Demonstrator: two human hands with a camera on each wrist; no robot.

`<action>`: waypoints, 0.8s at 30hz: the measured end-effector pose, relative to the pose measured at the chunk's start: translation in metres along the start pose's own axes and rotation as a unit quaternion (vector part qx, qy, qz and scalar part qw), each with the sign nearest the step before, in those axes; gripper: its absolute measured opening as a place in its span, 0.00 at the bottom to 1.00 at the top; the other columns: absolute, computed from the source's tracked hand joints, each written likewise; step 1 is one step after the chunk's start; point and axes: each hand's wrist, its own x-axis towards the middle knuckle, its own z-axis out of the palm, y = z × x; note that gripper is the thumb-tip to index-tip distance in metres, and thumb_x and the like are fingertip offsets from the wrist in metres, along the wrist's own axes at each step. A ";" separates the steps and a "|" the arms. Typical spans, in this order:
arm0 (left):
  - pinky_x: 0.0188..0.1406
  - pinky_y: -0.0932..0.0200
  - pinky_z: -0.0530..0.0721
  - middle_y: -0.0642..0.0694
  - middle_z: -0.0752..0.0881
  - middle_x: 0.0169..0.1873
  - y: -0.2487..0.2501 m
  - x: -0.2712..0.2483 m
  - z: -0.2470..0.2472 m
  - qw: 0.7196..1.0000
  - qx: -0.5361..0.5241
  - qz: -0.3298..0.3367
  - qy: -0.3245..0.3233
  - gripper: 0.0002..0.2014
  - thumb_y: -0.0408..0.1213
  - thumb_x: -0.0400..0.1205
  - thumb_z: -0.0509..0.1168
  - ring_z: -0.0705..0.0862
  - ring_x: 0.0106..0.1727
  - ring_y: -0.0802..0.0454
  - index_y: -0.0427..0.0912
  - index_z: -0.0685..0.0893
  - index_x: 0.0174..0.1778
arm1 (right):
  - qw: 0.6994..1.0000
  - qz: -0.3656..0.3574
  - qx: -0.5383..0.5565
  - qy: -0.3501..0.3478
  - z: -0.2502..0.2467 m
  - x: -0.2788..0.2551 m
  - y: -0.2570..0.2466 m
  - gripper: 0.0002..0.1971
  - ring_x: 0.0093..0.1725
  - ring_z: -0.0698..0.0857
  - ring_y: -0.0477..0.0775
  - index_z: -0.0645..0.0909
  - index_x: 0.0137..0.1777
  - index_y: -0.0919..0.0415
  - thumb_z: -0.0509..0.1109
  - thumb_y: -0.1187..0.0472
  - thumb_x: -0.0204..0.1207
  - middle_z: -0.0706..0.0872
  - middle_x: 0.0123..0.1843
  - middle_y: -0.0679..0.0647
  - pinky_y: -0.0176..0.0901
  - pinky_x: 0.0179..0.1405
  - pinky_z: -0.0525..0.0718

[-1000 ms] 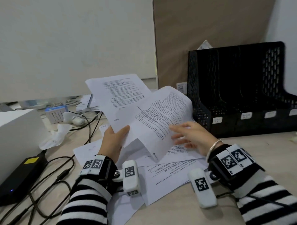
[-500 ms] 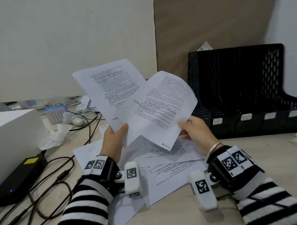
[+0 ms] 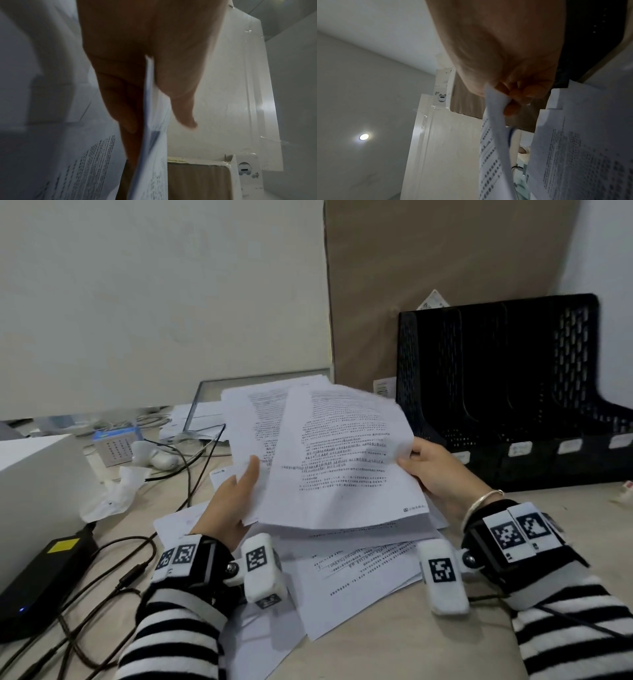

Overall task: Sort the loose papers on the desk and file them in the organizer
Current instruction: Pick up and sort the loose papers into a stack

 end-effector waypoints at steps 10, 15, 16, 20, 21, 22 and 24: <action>0.40 0.58 0.89 0.46 0.92 0.49 -0.009 0.005 0.001 0.999 -0.003 0.014 -0.034 0.08 0.32 0.86 0.61 0.92 0.47 0.50 0.41 0.83 0.58 | 0.999 0.045 -0.001 -0.020 0.008 -0.007 -0.001 0.12 0.40 0.86 0.47 0.84 0.58 0.67 0.64 0.61 0.83 0.89 0.48 0.55 0.33 0.33 0.81; 0.45 0.57 0.90 0.43 0.91 0.54 -0.010 -0.002 0.003 0.995 -0.019 0.007 -0.102 0.13 0.31 0.81 0.64 0.91 0.52 0.47 0.38 0.83 0.61 | 0.998 0.037 0.032 0.024 0.012 -0.008 -0.004 0.09 0.40 0.87 0.53 0.84 0.55 0.69 0.69 0.66 0.79 0.90 0.49 0.62 0.40 0.37 0.86; 0.44 0.56 0.90 0.42 0.91 0.54 -0.010 -0.002 0.003 0.994 -0.011 0.001 -0.107 0.13 0.29 0.81 0.64 0.91 0.51 0.47 0.37 0.83 0.61 | 0.998 0.036 0.031 0.035 0.012 -0.008 -0.004 0.09 0.42 0.87 0.55 0.84 0.55 0.69 0.70 0.65 0.78 0.91 0.49 0.63 0.45 0.43 0.85; 0.43 0.53 0.90 0.46 0.93 0.47 -0.015 0.003 0.005 0.998 0.013 0.005 -0.061 0.10 0.25 0.83 0.61 0.92 0.44 0.50 0.39 0.85 0.55 | 0.999 0.028 -0.020 0.030 0.016 -0.007 -0.001 0.08 0.40 0.86 0.55 0.85 0.48 0.63 0.70 0.58 0.79 0.91 0.44 0.58 0.47 0.39 0.81; 0.45 0.52 0.89 0.47 0.93 0.46 -0.015 0.004 0.005 0.999 0.011 0.008 -0.047 0.10 0.24 0.84 0.61 0.92 0.43 0.51 0.40 0.85 0.53 | 0.999 0.021 -0.023 0.031 0.018 -0.007 -0.001 0.10 0.34 0.85 0.52 0.85 0.47 0.64 0.69 0.57 0.80 0.91 0.40 0.56 0.42 0.33 0.79; 0.47 0.51 0.87 0.47 0.92 0.46 -0.014 0.004 0.005 0.999 0.004 0.011 -0.034 0.10 0.24 0.84 0.61 0.91 0.43 0.51 0.41 0.85 0.52 | 0.999 0.014 -0.015 0.035 0.019 -0.007 -0.001 0.12 0.28 0.83 0.48 0.85 0.48 0.65 0.67 0.56 0.81 0.89 0.36 0.56 0.38 0.28 0.75; 0.51 0.48 0.85 0.46 0.92 0.45 -0.015 0.008 0.001 1.000 -0.011 0.019 0.012 0.10 0.25 0.84 0.61 0.90 0.46 0.48 0.41 0.85 0.50 | 0.998 0.012 0.024 0.052 0.019 -0.007 -0.003 0.13 0.23 0.79 0.44 0.84 0.49 0.63 0.64 0.54 0.83 0.88 0.32 0.55 0.34 0.24 0.71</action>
